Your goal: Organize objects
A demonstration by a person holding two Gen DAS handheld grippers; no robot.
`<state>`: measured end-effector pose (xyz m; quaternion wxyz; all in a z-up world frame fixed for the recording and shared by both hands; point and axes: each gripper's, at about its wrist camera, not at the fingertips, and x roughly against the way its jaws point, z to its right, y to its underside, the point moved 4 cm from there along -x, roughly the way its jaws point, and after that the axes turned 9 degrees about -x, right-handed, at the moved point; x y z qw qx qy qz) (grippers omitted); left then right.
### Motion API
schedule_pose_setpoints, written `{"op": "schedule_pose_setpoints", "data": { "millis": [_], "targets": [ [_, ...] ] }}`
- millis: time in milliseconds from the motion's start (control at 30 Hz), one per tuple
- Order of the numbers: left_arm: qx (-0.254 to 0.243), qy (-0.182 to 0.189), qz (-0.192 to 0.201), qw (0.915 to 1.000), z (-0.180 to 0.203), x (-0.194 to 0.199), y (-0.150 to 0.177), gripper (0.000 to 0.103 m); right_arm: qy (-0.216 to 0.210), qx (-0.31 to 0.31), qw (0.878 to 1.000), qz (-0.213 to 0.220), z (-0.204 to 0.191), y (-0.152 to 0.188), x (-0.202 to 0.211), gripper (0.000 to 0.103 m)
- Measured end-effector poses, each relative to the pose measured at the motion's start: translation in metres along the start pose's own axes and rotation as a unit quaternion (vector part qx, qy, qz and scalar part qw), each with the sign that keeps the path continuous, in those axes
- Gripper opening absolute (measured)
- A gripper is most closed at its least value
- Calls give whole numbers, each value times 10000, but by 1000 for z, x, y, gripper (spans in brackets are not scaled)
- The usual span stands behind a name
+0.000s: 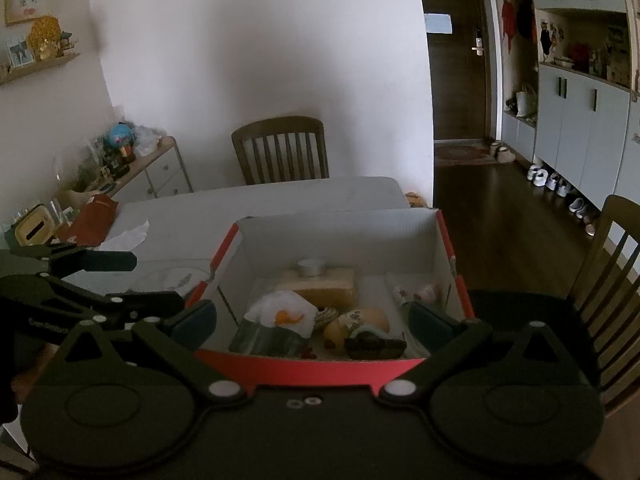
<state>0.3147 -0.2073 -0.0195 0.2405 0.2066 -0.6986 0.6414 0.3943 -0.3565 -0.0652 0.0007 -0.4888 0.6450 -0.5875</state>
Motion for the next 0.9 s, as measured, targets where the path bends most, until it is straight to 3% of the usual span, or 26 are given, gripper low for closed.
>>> {"op": "schedule_pose_setpoints", "data": {
  "millis": [267,400,900],
  "targets": [
    [-15,18,236,9997,6,14,-1,102,-38,-58,10000,14,1,0,4,102],
    [-186,-171,348,9991,12,20,-3,102,-54,-148,9999,34,2,1,9,102],
    [-34,18,406,9992,14,20,-4,102,-11,-228,9997,30,4,2,11,102]
  ]
}}
